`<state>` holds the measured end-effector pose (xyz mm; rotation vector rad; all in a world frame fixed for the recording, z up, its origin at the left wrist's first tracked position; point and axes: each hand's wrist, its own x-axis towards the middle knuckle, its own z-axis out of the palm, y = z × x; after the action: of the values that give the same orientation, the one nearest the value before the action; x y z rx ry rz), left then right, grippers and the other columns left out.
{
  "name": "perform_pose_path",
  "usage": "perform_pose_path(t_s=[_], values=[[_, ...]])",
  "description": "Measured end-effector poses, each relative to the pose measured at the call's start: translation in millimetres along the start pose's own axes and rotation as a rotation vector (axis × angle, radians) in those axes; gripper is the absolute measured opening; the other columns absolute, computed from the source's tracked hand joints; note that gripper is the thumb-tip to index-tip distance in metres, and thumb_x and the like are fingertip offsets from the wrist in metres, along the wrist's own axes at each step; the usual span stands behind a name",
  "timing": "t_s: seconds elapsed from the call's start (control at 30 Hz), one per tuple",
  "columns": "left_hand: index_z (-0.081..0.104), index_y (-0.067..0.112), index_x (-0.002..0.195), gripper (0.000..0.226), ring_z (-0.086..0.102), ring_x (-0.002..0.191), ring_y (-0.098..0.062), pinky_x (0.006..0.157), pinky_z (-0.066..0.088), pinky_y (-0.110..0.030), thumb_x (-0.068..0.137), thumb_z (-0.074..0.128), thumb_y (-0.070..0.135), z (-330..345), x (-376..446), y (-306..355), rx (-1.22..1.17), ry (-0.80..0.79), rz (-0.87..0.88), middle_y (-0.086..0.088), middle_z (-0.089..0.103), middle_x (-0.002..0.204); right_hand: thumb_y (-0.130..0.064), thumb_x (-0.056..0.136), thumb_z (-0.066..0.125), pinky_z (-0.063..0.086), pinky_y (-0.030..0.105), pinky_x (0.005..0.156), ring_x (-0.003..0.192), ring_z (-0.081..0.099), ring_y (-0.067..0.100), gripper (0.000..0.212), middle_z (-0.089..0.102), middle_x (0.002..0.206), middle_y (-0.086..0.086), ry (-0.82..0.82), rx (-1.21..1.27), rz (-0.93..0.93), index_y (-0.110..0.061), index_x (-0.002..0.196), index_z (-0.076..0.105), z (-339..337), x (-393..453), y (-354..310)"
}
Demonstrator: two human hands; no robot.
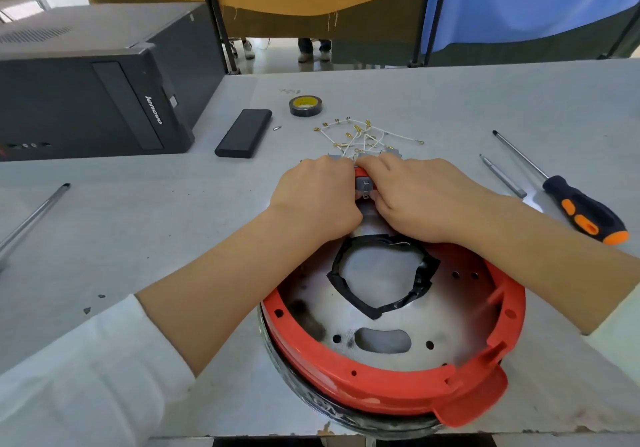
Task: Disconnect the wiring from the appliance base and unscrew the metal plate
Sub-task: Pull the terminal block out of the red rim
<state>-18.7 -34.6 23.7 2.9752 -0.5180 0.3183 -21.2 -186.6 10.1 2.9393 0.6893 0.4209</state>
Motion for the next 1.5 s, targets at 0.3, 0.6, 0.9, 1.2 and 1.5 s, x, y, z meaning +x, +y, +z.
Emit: perform_pose_path(t_s=[0.3, 0.6, 0.9, 1.2, 1.5], values=[[0.052, 0.017, 0.099, 0.020, 0.040, 0.071, -0.025, 0.053, 0.026, -0.029, 0.080, 0.052, 0.023, 1.0, -1.5, 1.4, 0.002, -0.002, -0.024, -0.007, 0.060, 0.095, -0.028, 0.094, 0.034, 0.032, 0.034, 0.063, 0.100, 0.056, 0.031, 0.041, 0.049, 0.125, 0.004, -0.013, -0.006, 0.002, -0.022, 0.134, 0.031, -0.1, 0.3, 0.0], [0.047, 0.011, 0.110, 0.027, 0.057, 0.102, -0.034, 0.070, 0.036, -0.034, 0.096, 0.044, 0.035, 8.3, 2.6, -10.9, -0.031, -0.077, 0.084, -0.011, 0.059, 0.114, -0.032, 0.096, 0.033, 0.045, 0.041, 0.078, 0.108, 0.055, 0.031, 0.042, 0.047, 0.132, 0.002, -0.058, 0.052, 0.006, -0.023, 0.137, 0.030, -6.4, -1.5, 0.6], [0.048, 0.010, 0.110, 0.027, 0.059, 0.097, -0.032, 0.071, 0.037, -0.034, 0.098, 0.040, 0.032, 7.5, 5.9, -12.2, -0.024, -0.082, 0.115, -0.011, 0.063, 0.103, -0.031, 0.097, 0.032, 0.045, 0.041, 0.077, 0.111, 0.053, 0.030, 0.041, 0.048, 0.132, 0.001, -0.063, 0.066, -0.005, -0.025, 0.137, 0.030, -2.7, 1.3, 4.3], [0.052, 0.014, 0.113, 0.022, 0.060, 0.092, -0.033, 0.063, 0.036, -0.032, 0.095, 0.042, 0.018, 9.1, 8.9, -9.4, 0.042, -0.037, 0.031, -0.013, 0.062, 0.103, -0.030, 0.097, 0.033, 0.044, 0.040, 0.076, 0.108, 0.055, 0.031, 0.040, 0.048, 0.133, 0.001, -0.040, 0.070, -0.012, -0.025, 0.137, 0.030, 0.9, 1.5, 5.6], [0.052, 0.016, 0.119, 0.031, 0.058, 0.098, -0.035, 0.063, 0.033, -0.033, 0.090, 0.045, 0.009, 6.9, 6.5, -4.2, 0.092, -0.029, -0.012, -0.013, 0.061, 0.107, -0.033, 0.099, 0.031, 0.034, 0.036, 0.068, 0.106, 0.057, 0.032, 0.040, 0.047, 0.134, 0.004, -0.024, 0.033, 0.014, -0.023, 0.137, 0.031, 1.8, 1.4, 3.2]])
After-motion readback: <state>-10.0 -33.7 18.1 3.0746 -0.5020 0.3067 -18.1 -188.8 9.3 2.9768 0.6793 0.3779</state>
